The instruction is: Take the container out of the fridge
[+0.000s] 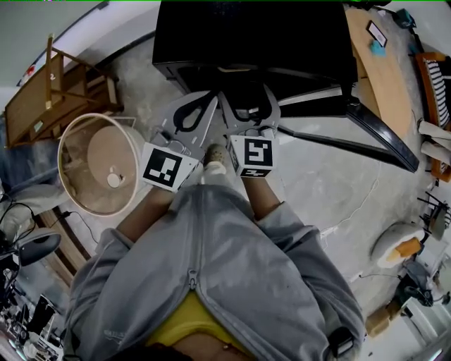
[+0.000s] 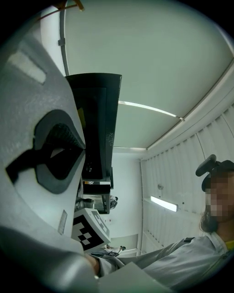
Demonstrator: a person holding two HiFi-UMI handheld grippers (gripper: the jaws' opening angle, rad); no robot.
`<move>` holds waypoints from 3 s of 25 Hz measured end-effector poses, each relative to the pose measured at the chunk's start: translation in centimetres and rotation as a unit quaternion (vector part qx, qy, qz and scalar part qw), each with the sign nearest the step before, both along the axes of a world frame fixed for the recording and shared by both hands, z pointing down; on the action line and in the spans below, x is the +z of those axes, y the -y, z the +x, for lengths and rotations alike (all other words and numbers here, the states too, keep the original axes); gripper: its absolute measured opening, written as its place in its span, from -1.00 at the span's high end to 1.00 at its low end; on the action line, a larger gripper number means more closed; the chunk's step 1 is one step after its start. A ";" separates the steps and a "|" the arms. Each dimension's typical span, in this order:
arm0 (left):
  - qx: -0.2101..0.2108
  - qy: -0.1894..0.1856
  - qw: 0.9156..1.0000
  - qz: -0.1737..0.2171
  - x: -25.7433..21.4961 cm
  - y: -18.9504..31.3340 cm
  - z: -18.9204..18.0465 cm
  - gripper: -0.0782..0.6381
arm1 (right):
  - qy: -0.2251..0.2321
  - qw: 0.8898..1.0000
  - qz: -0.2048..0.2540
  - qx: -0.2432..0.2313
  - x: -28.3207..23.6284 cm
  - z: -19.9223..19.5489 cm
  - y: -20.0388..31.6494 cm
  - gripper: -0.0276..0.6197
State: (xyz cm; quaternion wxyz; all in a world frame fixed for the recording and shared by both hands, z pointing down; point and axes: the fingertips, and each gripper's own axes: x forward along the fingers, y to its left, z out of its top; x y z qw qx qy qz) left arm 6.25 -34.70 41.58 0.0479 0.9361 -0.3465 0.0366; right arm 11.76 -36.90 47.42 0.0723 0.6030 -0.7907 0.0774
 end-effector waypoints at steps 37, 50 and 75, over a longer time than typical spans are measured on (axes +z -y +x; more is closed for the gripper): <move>-0.015 0.022 0.998 -0.062 5.5 2.7 -1.8 0.77 | -0.024 0.998 -0.044 0.032 5.0 -0.1 7.5 -0.58; 0.016 0.010 0.999 -0.041 3.1 0.8 -0.3 0.76 | -0.027 0.996 -0.036 0.075 1.5 2.4 2.2 -0.57; 0.138 -0.012 0.990 -0.001 -1.1 -6.0 6.0 0.77 | -0.035 0.978 -0.019 0.203 -4.6 8.5 -13.8 -0.57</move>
